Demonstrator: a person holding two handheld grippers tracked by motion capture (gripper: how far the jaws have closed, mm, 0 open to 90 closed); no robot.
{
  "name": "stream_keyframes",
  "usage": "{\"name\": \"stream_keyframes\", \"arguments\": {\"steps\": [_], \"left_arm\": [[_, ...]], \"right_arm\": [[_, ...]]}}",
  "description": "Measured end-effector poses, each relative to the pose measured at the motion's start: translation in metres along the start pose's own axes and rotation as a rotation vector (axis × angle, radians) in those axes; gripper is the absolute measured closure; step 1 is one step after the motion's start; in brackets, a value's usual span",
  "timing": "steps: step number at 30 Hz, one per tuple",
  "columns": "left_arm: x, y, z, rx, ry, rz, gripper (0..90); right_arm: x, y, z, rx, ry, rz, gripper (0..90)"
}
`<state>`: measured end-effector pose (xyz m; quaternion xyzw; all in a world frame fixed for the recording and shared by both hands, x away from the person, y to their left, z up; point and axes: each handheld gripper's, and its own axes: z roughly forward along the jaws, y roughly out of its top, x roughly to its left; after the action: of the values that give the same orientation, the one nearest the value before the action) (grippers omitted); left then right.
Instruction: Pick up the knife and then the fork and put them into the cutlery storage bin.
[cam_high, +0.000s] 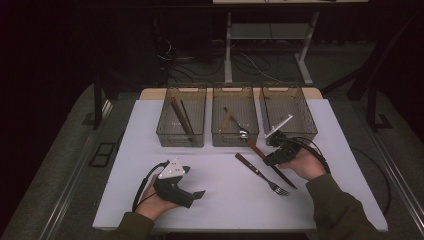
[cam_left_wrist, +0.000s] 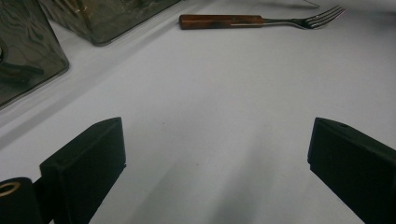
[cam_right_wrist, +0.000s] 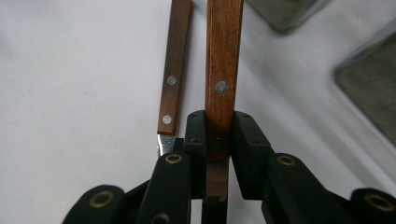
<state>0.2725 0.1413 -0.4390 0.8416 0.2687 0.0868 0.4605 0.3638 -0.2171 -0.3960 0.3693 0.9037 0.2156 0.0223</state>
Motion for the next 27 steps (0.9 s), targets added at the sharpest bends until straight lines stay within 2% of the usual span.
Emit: {"name": "stream_keyframes", "arguments": {"steps": [2,10,15,27], "left_arm": [[0.001,0.000,-0.001,0.004,-0.003,0.011,2.9],[0.002,-0.001,-0.002,-0.006,-0.007,0.003,2.0],[0.003,-0.001,-0.003,-0.015,-0.020,-0.006,0.0],[0.006,-0.002,-0.003,-0.007,-0.002,-0.009,0.0]], "right_arm": [[-0.003,-0.004,-0.006,-0.038,0.008,0.007,77.0],[-0.018,-0.023,-0.032,-0.211,0.025,0.066,77.0],[-0.024,-0.031,-0.039,-0.282,0.020,0.085,76.9],[-0.037,-0.040,-0.057,-0.454,-0.003,0.131,76.9]]}}
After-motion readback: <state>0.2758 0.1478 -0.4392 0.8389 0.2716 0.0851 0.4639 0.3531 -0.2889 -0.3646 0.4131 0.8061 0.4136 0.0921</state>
